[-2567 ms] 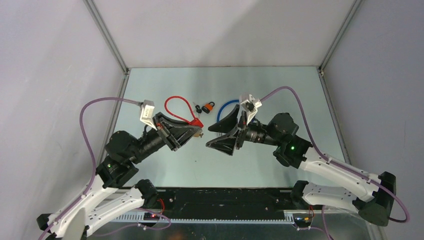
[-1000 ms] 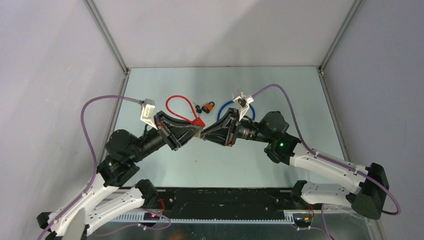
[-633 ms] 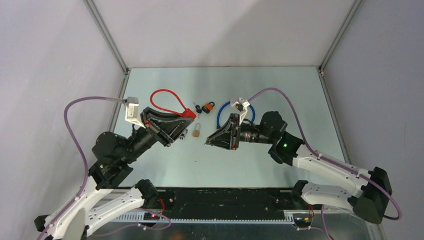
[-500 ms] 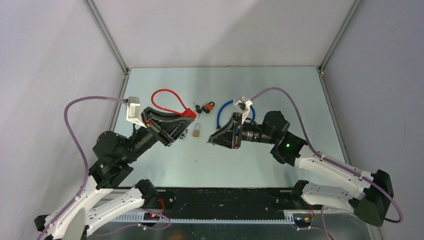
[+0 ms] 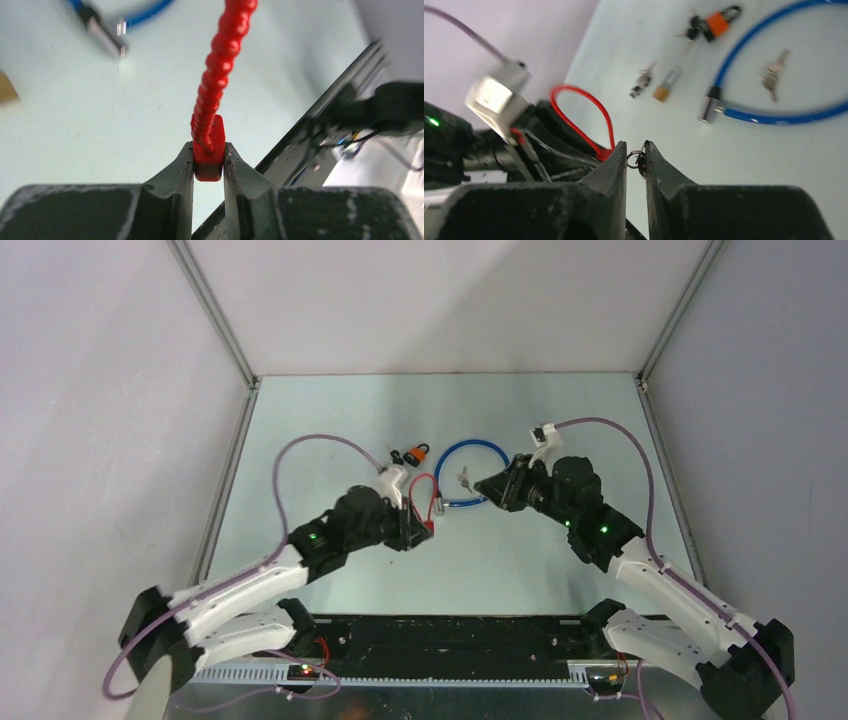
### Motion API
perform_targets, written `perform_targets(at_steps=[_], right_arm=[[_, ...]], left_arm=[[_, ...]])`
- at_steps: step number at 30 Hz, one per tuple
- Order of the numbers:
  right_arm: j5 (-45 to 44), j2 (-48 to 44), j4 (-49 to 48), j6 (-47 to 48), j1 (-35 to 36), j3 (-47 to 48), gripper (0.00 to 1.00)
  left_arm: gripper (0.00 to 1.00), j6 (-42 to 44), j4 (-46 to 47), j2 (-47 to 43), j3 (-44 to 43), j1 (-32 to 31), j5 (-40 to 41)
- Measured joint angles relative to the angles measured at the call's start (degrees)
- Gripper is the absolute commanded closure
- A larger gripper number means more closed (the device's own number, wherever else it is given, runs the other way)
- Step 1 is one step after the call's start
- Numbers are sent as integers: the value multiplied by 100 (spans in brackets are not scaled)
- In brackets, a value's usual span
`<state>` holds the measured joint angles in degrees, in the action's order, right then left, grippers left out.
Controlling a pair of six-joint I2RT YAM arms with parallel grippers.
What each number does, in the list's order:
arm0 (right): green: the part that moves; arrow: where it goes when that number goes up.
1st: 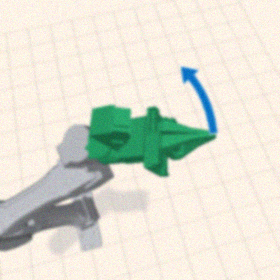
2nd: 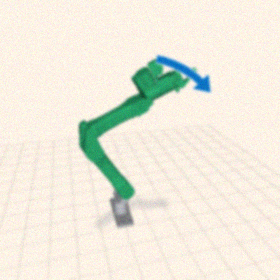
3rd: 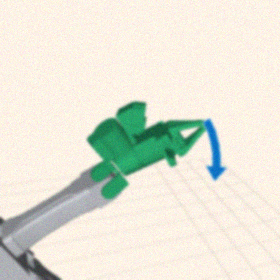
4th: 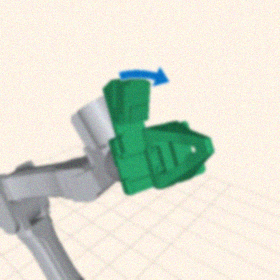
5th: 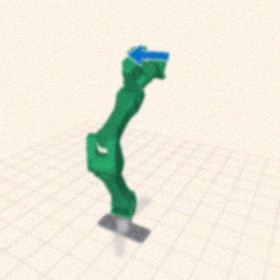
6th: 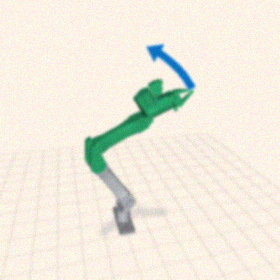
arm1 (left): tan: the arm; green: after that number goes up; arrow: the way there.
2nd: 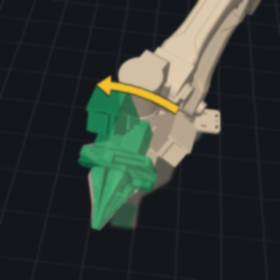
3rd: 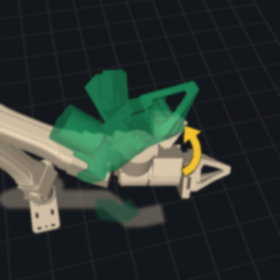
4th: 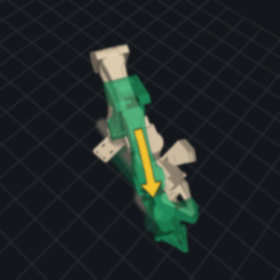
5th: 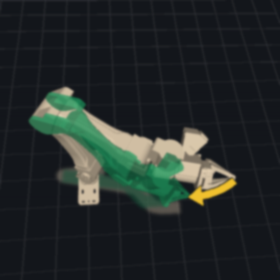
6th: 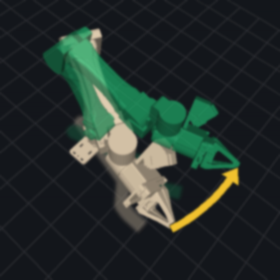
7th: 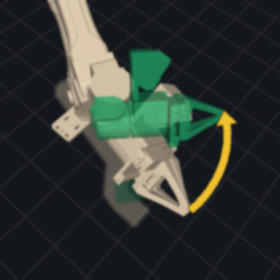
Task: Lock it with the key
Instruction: Place the lock at the center of the board.
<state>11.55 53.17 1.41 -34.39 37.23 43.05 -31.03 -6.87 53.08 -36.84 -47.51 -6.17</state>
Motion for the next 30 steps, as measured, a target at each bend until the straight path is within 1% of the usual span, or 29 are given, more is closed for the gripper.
perform_targets(at_steps=[2, 4, 7, 10, 11, 12, 13, 14, 15, 16, 17, 18, 19, 23, 25, 30], right_arm=[[-136, -24, 302, -61, -229, -85, 100], [-190, 2, 586, -79, -313, -116, 100], [-151, 212, 789, -57, -293, -116, 100], [-33, 654, 848, -52, -181, -118, 100], [9, 833, 879, -52, -122, -120, 100], [61, 992, 905, -52, -59, -127, 100], [98, 1102, 925, -52, -22, -133, 100], [133, 1207, 951, -55, 31, -138, 100], [153, 1281, 960, -59, 68, -138, 100], [175, 1353, 955, -76, 105, -138, 100], [199, 1416, 946, -114, 131, -138, 100], [236, 1484, 935, -170, 151, -138, 100], [254, 1565, 909, -249, 188, -138, 100], [210, 1862, 789, -492, 424, -118, 100], [133, 2074, 774, -627, 629, -26, 100], [-138, 2664, 754, -951, 1036, 382, 100]], left_arm=[[100, -96, 28, 538, 289, 0, -188], [100, -208, 138, 1010, 546, 0, -398], [100, -411, 326, 1547, 772, 0, -660], [100, -597, 577, 1937, 804, 0, -822], [98, -658, 688, 2046, 804, 0, -859], [94, -713, 791, 2173, 804, 0, -890], [85, -758, 850, 2256, 804, 0, -907], [81, -802, 898, 2345, 807, 0, -911], [72, -835, 949, 2417, 824, 0, -911], [68, -870, 981, 2465, 852, 0, -907], [59, -909, 1019, 2490, 898, 0, -903], [56, -933, 1025, 2494, 946, 0, -894], [50, -960, 1051, 2492, 1001, 0, -890], [38, -1108, 1259, 2358, 1121, -4, -828], [35, -1161, 1307, 2188, 1241, -4, -695], [25, -1241, 1032, 1749, 1368, -7, -162]])
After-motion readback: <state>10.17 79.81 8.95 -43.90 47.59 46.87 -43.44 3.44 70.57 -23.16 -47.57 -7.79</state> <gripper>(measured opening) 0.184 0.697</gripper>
